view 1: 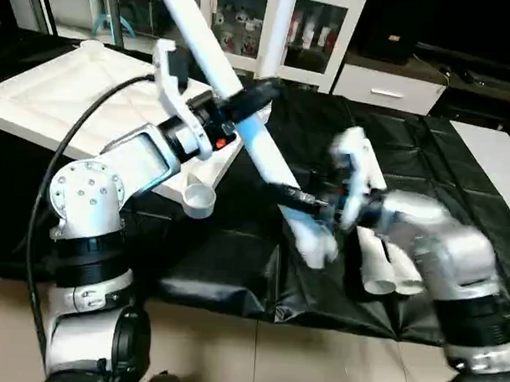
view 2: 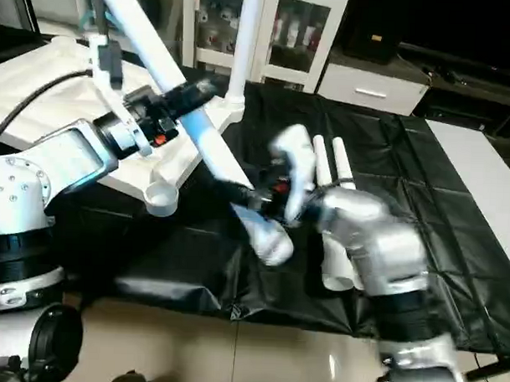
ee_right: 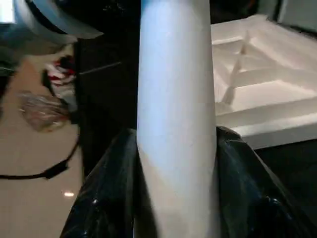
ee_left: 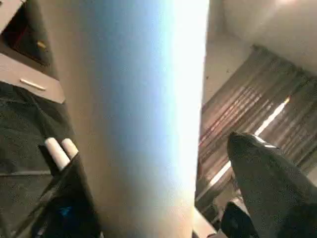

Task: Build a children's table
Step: Pick table leg

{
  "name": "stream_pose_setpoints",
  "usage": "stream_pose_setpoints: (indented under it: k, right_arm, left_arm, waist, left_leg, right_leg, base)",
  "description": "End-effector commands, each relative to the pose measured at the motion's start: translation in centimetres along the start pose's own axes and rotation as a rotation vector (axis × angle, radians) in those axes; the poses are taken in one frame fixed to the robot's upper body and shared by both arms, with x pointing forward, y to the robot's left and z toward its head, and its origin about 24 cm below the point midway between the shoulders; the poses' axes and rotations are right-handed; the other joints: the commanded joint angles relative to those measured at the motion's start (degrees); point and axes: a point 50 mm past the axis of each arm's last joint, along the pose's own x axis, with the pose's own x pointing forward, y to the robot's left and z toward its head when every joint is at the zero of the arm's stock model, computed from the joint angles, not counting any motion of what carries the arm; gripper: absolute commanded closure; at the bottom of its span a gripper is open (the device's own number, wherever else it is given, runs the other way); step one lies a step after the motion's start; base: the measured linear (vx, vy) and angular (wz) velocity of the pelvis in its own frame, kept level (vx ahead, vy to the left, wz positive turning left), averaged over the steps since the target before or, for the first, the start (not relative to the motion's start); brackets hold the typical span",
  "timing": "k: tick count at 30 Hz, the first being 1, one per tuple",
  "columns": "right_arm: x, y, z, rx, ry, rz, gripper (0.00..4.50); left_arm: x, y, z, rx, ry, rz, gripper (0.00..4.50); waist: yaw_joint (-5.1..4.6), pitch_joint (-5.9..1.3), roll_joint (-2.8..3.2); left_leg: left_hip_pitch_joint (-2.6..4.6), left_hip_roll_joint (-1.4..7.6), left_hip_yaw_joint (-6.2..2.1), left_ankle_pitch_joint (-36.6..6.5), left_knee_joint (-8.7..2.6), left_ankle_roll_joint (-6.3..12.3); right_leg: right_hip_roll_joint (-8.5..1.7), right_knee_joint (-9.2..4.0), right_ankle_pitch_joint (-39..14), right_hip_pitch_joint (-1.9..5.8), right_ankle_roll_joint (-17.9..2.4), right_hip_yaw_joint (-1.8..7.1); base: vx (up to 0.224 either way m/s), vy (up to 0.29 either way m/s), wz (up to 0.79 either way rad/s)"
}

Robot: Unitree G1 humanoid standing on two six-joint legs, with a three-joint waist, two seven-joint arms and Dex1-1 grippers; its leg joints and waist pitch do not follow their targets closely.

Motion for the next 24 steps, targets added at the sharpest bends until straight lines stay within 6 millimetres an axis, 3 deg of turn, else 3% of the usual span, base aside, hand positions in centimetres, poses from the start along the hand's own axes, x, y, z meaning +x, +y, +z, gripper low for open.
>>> stream_pose_setpoints:
  k: [1, 3, 5, 6, 15, 18, 22, 24]
  right_arm:
    - [-1.5, -0.1, 1.2, 0.077, -0.049, 0.080, 2.74]
    - [-2.1, 0.0, 1.6, 0.155, -0.081, 0.137, 2.74]
    - [-2.4, 0.0, 2.0, 0.205, -0.111, 0.171, 2.74]
    - [-2.5, 0.1, 2.3, 0.230, -0.131, 0.193, 2.74]
    - [-2.7, 0.4, 2.5, 0.281, -0.146, 0.244, 2.74]
    - [-2.7, 0.5, 2.2, 0.299, -0.123, 0.240, 2.74]
    - [-2.6, 0.6, 2.1, 0.305, -0.122, 0.232, 2.74]
    - [-2.6, 0.5, 2.1, 0.308, -0.125, 0.220, 2.74]
  left_arm:
    - [0.5, -0.6, -0.3, 0.029, 0.036, -0.018, 0.40]
    - [0.6, -0.7, -0.4, 0.030, 0.040, -0.021, 0.23]
    - [0.6, -0.8, -0.5, 0.024, 0.039, -0.030, 0.10]
    - [0.6, -0.9, -0.5, 0.018, 0.037, -0.038, 0.07]
    - [0.6, -1.1, -0.5, -0.002, 0.007, -0.078, 0.06]
    - [0.6, -1.2, -0.6, 0.008, 0.009, -0.107, 0.40]
    - [0.6, -1.5, -0.9, 0.026, 0.028, -0.138, 0.84]
    - [0.7, -1.5, -1.1, 0.029, 0.033, -0.137, 0.95]
  waist:
    - [0.18, -4.26, 0.93]
    - [0.36, -4.28, 0.39]
    - [0.45, -4.33, 0.46]
    - [0.40, -4.35, 0.16]
    - [0.70, -4.44, 0.42]
    - [0.92, -4.48, 0.82]
    - [1.16, -4.50, 0.65]
    - [1.28, -4.52, 0.90]
  left_leg:
    - [0.67, 0.63, 0.14, -15.31, -3.99, -2.15]
    - [0.40, 0.65, 0.23, -14.01, -3.86, -2.30]
    - [0.42, 0.63, 0.21, -12.96, -3.78, -2.30]
    - [0.44, 0.63, 0.26, -12.61, -3.76, -2.48]
    - [0.36, 0.60, 0.27, -12.12, -3.73, -3.16]
    - [0.40, 0.62, 0.18, -12.28, -3.82, -3.39]
    - [0.48, 0.65, 0.22, -12.49, -3.84, -3.66]
    - [0.51, 0.68, 0.16, -12.87, -3.87, -3.95]
  right_leg:
    - [-2.12, -3.68, -14.59, 3.36, -8.09, 1.77]
    - [-2.37, -3.84, -15.74, 3.27, -7.63, 1.76]
    - [-2.40, -3.74, -15.52, 3.26, -7.77, 1.74]
    - [-2.40, -3.82, -15.88, 3.22, -7.76, 1.69]
    - [-2.40, -3.89, -16.29, 3.12, -7.07, 1.63]
    - [-2.39, -3.89, -16.10, 3.14, -6.91, 1.63]
    - [-2.40, -3.81, -15.85, 3.10, -7.13, 1.60]
    - [-2.40, -3.81, -15.60, 3.10, -7.17, 1.62]
  base:
    - [0.000, 0.000, 0.00]
    - [0.000, 0.000, 0.00]
    - [0.000, 0.000, 0.00]
    - [0.000, 0.000, 0.00]
    - [0.000, 0.000, 0.00]
    - [0.000, 0.000, 0.00]
    - [0.000, 0.000, 0.00]
    - [0.000, 0.000, 0.00]
